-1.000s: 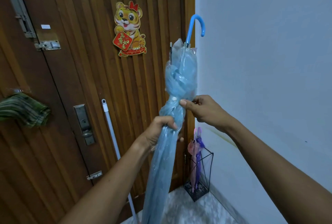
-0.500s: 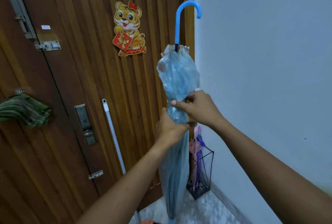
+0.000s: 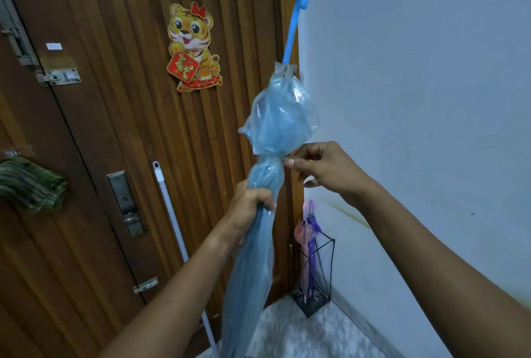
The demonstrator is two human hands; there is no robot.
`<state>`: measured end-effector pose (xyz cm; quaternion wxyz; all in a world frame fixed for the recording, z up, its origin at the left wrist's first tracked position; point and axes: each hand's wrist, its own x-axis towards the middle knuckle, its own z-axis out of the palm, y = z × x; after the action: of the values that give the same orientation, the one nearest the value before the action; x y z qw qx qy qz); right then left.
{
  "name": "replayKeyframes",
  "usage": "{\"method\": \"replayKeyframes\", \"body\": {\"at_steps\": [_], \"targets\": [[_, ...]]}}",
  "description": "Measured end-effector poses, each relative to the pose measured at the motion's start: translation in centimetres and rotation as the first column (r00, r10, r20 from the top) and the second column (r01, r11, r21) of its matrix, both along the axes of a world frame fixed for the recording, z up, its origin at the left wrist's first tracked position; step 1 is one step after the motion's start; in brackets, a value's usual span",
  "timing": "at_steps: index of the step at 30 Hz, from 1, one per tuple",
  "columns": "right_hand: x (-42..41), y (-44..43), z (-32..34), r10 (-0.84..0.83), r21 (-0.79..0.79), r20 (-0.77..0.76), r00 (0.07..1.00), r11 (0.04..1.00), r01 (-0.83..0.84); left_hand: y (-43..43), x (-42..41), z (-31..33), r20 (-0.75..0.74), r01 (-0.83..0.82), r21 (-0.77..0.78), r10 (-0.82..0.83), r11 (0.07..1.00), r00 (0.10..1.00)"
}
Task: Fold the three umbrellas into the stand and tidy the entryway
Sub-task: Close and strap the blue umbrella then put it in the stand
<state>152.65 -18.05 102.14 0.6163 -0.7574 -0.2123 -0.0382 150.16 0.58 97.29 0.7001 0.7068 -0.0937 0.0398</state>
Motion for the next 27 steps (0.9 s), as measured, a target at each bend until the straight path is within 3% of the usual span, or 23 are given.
{"method": "replayKeyframes", "body": {"at_steps": [2, 4, 6, 8, 10, 12, 15, 17, 20, 23, 27], "targets": [[0.2, -0.1, -0.6, 0.119, 0.075, -0.055, 0.991, 0.991, -0.115, 0.1, 0.0, -0.1, -0.082, 0.220, -0.134, -0.232, 0.966, 0.969], [0.1, 0.2, -0.8, 0.271, 0.209, -0.093, 0.958, 0.946, -0.247, 0.4, -0.1, 0.3, -0.101, 0.420, -0.280, -0.461, 0.863, 0.881], [-0.2, 0.7, -0.5, 0.332, 0.286, -0.074, 0.940, 0.910, -0.299, 0.8, 0.1, 0.6, -0.102, 0.503, -0.291, -0.549, 0.814, 0.829], [-0.1, 1.0, -0.3, 0.196, 0.223, 0.017, 0.980, 0.955, -0.195, 1.4, 0.5, 0.6, -0.109, 0.473, -0.213, -0.502, 0.855, 0.858], [0.1, 1.4, -0.2, -0.056, 0.125, 0.134, 0.989, 0.991, 0.039, 1.5, 0.7, 0.1, -0.050, 0.343, -0.095, -0.349, 0.935, 0.936], [0.3, 2.4, -0.5, -0.271, 0.057, 0.196, 0.942, 0.963, 0.265, 0.6, 0.5, -0.6, 0.021, 0.185, 0.044, -0.186, 0.982, 0.982], [-0.3, 4.4, -0.7, -0.403, 0.008, 0.219, 0.888, 0.911, 0.412, -1.7, 0.2, -1.4, 0.053, -0.161, 0.123, 0.156, 0.979, 0.986], [-0.6, 5.1, -0.6, -0.390, -0.002, 0.236, 0.890, 0.916, 0.401, -2.5, 0.2, -1.3, 0.060, -0.299, 0.040, 0.297, 0.953, 0.953], [-0.6, 4.7, -0.2, -0.264, 0.049, 0.225, 0.938, 0.964, 0.260, -1.8, 0.1, -0.4, 0.057, -0.335, 0.042, 0.333, 0.941, 0.941], [-0.6, 4.1, 0.1, -0.151, 0.074, 0.204, 0.967, 0.988, 0.138, -0.4, -0.1, -0.2, 0.058, -0.271, 0.006, 0.271, 0.962, 0.961], [-0.8, 3.8, -0.1, -0.102, 0.146, 0.157, 0.982, 0.986, 0.079, -0.2, -0.4, -0.1, -0.071, -0.094, -0.239, 0.080, 0.966, 0.994]]}}
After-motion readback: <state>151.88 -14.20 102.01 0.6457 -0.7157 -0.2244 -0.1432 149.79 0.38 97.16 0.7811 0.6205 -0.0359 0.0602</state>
